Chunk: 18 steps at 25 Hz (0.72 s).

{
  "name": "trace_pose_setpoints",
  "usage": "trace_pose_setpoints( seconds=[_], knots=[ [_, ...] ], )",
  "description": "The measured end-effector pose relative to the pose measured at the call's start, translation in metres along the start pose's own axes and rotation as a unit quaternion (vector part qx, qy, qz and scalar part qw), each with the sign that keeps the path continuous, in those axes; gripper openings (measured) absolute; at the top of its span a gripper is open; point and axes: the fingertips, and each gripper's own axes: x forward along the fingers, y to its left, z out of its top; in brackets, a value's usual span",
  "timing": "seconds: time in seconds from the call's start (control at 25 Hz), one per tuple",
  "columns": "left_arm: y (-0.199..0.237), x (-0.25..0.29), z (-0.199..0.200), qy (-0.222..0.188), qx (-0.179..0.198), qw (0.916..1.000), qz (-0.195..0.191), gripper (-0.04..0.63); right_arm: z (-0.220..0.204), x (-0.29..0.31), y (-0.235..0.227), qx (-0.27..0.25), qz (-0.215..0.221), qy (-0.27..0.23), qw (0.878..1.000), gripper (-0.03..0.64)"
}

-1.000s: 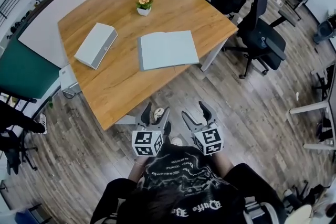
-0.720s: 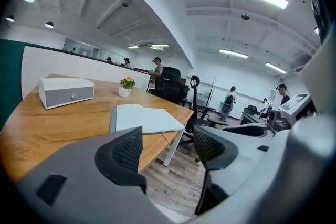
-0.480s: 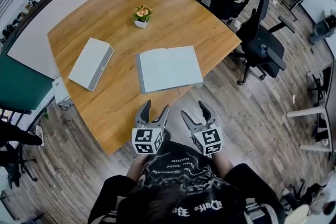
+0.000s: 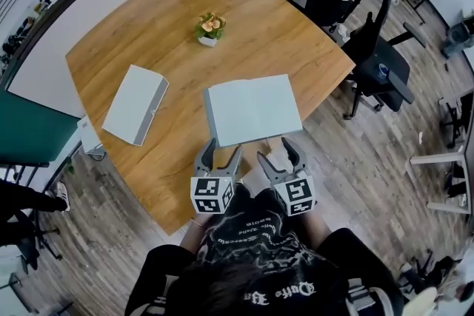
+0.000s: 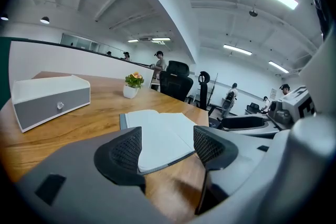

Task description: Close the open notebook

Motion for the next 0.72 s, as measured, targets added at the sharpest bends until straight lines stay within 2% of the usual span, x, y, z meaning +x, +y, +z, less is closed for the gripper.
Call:
trace_pose_setpoints(
  seconds=[0.12,0.28,0.36,0.52,0.72],
  knots=[
    [0.013,0.007,0.001,0.003,-0.031,0.9995,0.009,0.324,0.002,0.014,-0.001,-0.011,0.008,0.007,1.0,0.305],
    [0.033,0.009,-0.007,0.021,-0.039,0.9975,0.054,0.324,0.013,0.029,-0.005,-0.028,0.025,0.004,0.999,0.304],
    [0.042,0.013,-0.013,0.038,-0.055,0.9946,0.079,0.324,0.019,0.036,-0.01,-0.029,0.032,0.0,0.999,0.305],
    [0.055,0.018,-0.027,0.078,-0.074,0.9846,0.137,0.324,0.025,0.047,-0.016,-0.037,0.061,0.007,0.997,0.304],
    [0.064,0.023,-0.045,0.116,-0.085,0.9658,0.216,0.324,0.034,0.058,-0.03,-0.055,0.097,0.009,0.994,0.304]
  ],
)
